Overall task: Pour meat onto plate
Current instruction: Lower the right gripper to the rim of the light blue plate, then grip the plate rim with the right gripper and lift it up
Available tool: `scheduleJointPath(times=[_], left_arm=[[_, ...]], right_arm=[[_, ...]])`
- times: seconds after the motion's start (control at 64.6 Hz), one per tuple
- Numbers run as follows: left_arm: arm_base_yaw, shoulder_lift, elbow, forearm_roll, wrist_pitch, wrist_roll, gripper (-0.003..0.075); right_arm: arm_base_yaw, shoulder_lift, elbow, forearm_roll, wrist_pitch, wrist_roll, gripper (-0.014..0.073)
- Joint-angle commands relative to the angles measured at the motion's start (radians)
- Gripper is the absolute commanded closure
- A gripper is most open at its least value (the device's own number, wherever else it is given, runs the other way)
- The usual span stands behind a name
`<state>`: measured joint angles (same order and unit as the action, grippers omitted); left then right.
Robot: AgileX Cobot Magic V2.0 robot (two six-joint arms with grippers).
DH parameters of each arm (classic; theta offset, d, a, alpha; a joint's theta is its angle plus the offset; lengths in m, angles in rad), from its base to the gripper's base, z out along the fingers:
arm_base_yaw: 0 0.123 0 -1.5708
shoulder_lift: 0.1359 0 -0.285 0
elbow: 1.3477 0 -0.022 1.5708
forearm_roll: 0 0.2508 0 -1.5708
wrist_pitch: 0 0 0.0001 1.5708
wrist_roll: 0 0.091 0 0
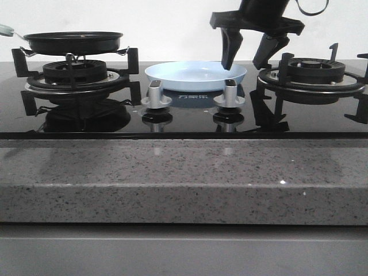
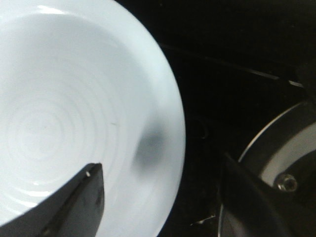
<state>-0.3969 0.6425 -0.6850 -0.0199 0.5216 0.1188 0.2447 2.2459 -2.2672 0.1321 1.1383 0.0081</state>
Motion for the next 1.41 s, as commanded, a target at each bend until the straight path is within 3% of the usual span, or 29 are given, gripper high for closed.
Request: scheduleJointPath(times=[0.0,0.139,0.82,1.207,1.392], left_arm=[[-0.009,0.004,-0.035,0.001,-0.076,-0.001,0.021],[-0.009,0.004,-0.035,0.001,-0.076,-0.001,0.021],[-0.009,0.004,-0.035,0.001,-0.076,-0.001,0.021],[-0.009,0.004,-0.035,0.001,-0.076,-0.001,0.021],[-0.009,0.004,-0.035,0.001,-0.076,-0.001,0.021]], right_arm=[[-0.002,-0.054,-0.035,0.01,-0.043,0.0,0.0077],[-0.002,-0.033,-0.035,0.013,-0.035,0.0,0.0084],[-0.002,-0.014,-0.035,0.053,-0.054,-0.016,0.0662],[-0.007,-0.162,-0.033,0.057,-0.03,-0.008,0.066],[-0.007,-0.265,0.06,0.171,-0.068,-0.008,0.066]])
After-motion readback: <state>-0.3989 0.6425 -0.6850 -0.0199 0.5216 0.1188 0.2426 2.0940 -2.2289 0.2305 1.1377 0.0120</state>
